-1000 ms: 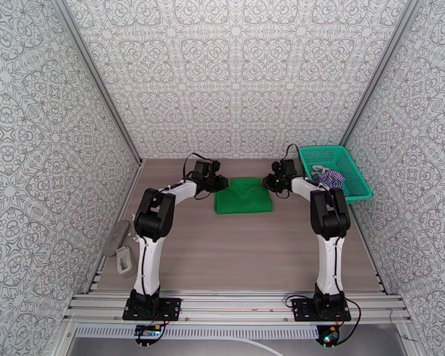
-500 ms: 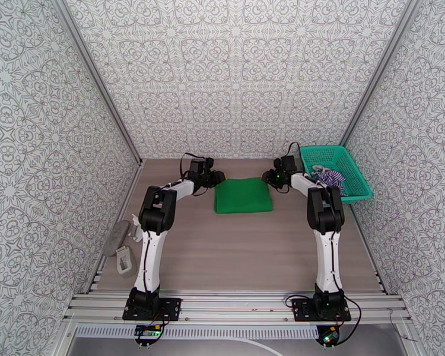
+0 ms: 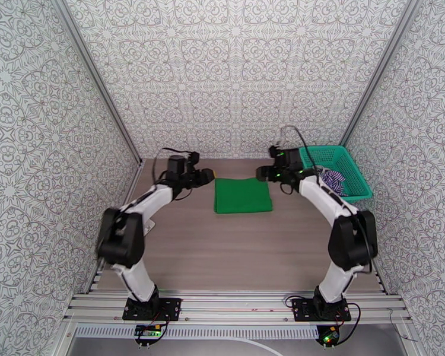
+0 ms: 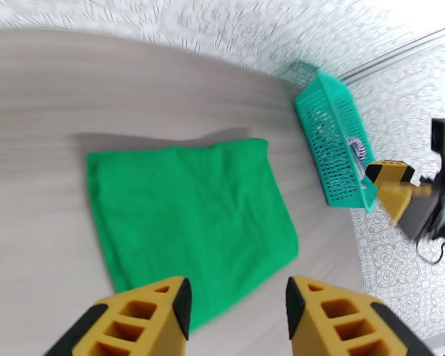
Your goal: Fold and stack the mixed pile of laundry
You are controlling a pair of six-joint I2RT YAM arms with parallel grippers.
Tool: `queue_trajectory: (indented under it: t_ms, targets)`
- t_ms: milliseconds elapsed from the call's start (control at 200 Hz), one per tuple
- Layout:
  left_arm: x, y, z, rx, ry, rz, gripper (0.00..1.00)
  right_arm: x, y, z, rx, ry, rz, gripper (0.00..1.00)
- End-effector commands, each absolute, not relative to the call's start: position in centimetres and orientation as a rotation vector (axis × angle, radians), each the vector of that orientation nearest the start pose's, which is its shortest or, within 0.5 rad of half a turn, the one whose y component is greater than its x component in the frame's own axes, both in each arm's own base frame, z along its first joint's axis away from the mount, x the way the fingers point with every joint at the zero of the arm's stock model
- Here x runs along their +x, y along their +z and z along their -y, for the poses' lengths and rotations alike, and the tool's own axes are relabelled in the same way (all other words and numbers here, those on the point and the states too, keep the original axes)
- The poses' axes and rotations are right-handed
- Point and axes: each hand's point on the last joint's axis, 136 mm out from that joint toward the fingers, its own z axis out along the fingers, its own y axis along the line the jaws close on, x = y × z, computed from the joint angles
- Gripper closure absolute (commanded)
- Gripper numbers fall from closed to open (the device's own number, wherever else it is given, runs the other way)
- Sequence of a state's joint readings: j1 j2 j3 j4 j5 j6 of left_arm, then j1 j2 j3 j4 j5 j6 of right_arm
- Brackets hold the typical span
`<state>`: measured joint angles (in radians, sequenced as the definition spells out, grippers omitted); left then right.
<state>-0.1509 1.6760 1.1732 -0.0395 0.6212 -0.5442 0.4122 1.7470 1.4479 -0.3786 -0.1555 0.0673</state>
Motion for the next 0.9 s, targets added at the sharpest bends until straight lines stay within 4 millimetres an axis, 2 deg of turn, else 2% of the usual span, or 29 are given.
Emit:
queue_trajectory:
  t_ms: [0, 85, 205, 395, 475, 620, 895]
  targets:
    - [42.0, 13.5, 14.2, -0.150, -1.018, -2.347, 0.49, 42.9, 14.2, -25.8, -0.827, 0.218, -2.263, 0.18]
    - [40.7, 12.1, 12.7, -0.206, -1.009, -2.367, 0.48, 41.8, 12.5, -29.3, -0.991, 0.195, -2.236, 0.22]
    - [39.8, 10.7, 11.4, -0.260, -1.017, -2.377, 0.47, 40.7, 10.0, -33.2, -1.152, 0.164, -2.219, 0.25]
    - [39.7, 8.9, 10.3, -0.338, -1.036, -2.384, 0.44, 39.6, 6.7, -37.1, -1.285, 0.146, -2.214, 0.33]
    - [39.7, 8.3, 10.1, -0.362, -1.045, -2.391, 0.44, 40.0, 5.7, -37.5, -1.285, 0.135, -2.224, 0.33]
    - [39.8, 7.9, 10.2, -0.374, -1.066, -2.389, 0.44, 40.8, 5.1, -38.1, -1.280, 0.126, -2.228, 0.36]
    - [40.4, 7.0, 9.4, -0.497, -1.041, -2.388, 0.43, 39.8, 2.8, -38.7, -1.303, 0.202, -2.302, 0.48]
